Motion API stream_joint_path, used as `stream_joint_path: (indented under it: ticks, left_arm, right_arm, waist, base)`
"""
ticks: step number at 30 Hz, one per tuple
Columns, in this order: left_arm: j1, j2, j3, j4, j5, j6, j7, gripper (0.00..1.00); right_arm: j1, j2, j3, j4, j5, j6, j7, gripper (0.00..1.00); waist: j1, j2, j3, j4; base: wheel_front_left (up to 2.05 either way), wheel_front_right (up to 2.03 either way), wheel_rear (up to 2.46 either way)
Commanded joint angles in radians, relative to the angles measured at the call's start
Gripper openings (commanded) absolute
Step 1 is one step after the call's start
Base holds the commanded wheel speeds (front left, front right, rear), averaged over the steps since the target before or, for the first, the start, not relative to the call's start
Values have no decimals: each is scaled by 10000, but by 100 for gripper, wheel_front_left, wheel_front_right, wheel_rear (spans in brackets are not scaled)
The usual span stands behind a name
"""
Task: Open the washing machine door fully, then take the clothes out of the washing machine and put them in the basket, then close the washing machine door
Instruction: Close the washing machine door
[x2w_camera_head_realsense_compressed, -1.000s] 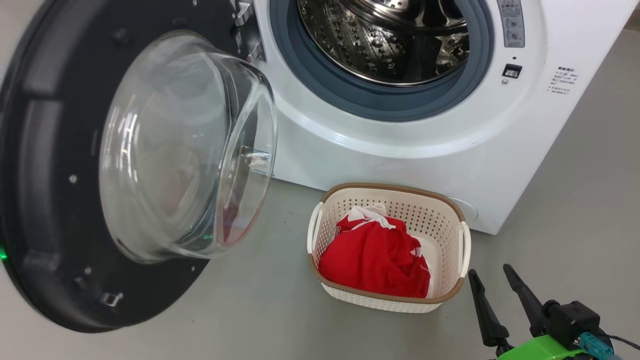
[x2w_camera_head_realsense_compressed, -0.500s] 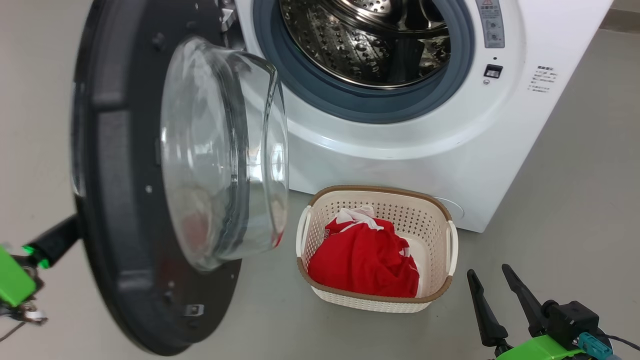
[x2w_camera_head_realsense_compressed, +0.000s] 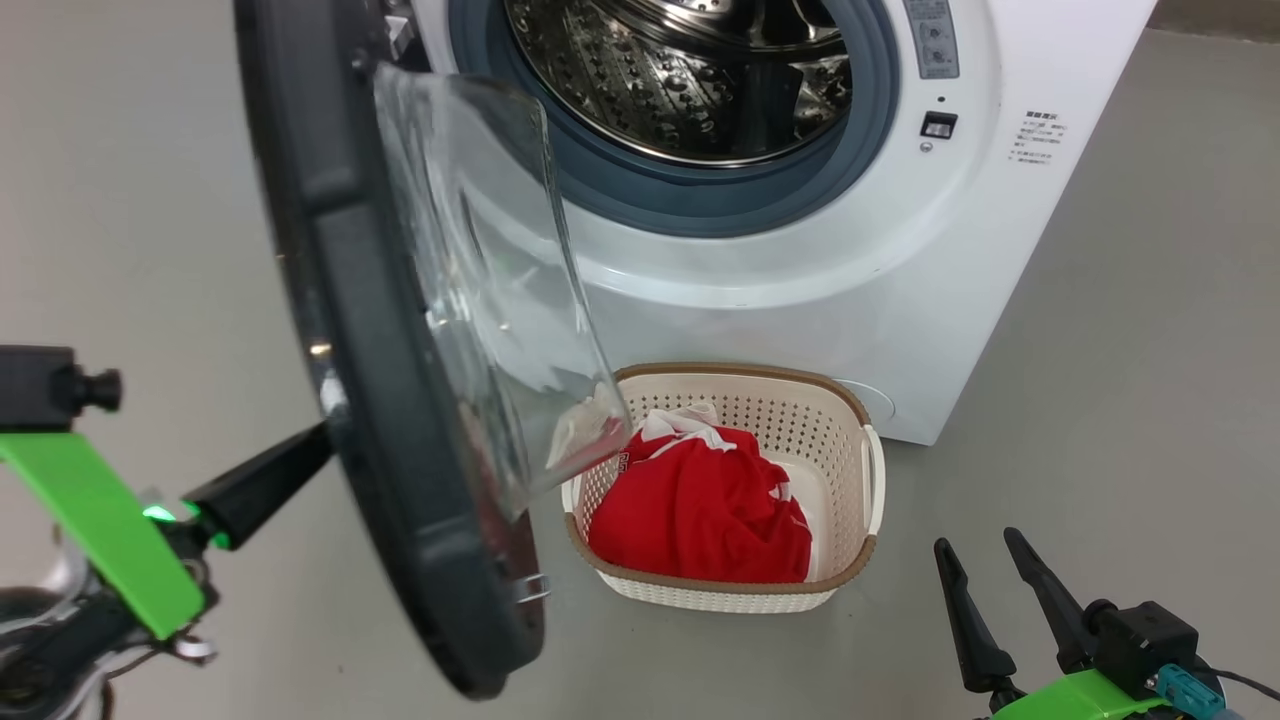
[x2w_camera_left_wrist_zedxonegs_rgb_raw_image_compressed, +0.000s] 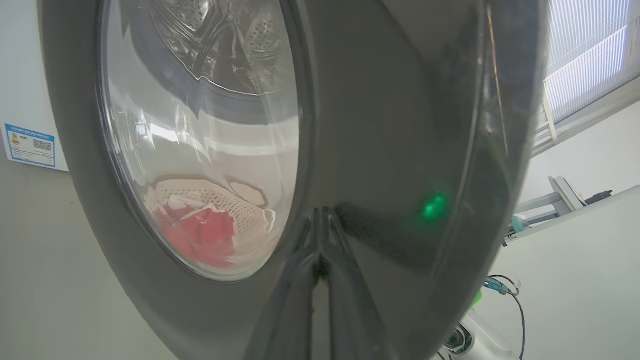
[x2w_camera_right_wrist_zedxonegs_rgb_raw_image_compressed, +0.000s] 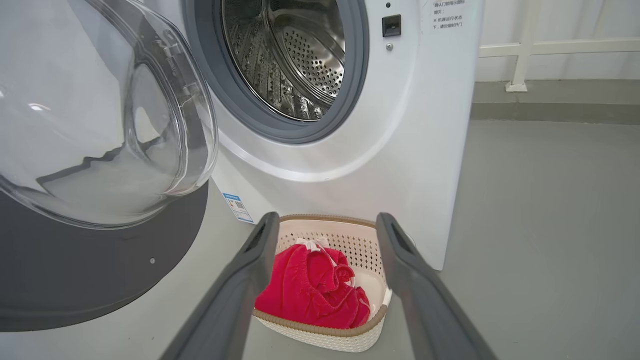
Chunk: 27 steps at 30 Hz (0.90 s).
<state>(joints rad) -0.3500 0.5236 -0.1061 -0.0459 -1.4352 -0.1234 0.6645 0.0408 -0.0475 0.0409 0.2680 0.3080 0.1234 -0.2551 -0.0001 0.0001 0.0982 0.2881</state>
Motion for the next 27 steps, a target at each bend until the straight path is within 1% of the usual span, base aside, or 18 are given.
stream_joint_path:
  ticks: [1,6,11,20,21,22,25,27]
  left_arm:
    - [-544,279,292,-423,40,-73,-41,0]
    - [-652,145,-228,-694,146,-73,-395,0]
    - [-568,251,-342,-680,152,-73,-773,0]
    - [-187,388,-537,-434,153,-73,-1411,0]
    - [-116,365,-544,-394,140,-73,-1519,7]
    - [-28,350,-555,-349,140,-73,-1626,16]
    - [286,292,-691,-237,232,-73,-1952,33]
    - [504,216,-796,-171,262,-73,-2187,41]
  right_arm:
    - [-189,-29,211,-247,110,73,-67,100]
    - [-201,-28,200,-242,121,73,-67,100]
    - [-194,-28,183,-232,158,73,-67,100]
    - [-134,-28,247,-232,185,73,-67,100]
    - [-127,-28,247,-232,187,73,-67,100]
    - [-123,-28,252,-233,189,73,-67,100]
    - [-92,-28,259,-234,197,73,-67,100]
    - [-76,-28,264,-233,200,73,-67,100]
  waist:
    - [1,-1,21,-28]
    - [1,-1,20,-77]
    - [1,-1,-3,-89]
    - [1,-1,-64,98]
    - [1,-1,-76,120]
    - [1,-1,-81,138]
    - [1,-1,-118,202]
    - [1,-1,-128,253]
  base:
    - [0,0,0]
    - [0,0,0]
    - [0,0,0]
    - [0,0,0]
    - [0,0,0]
    - [0,0,0]
    - [0,0,0]
    - [0,0,0]
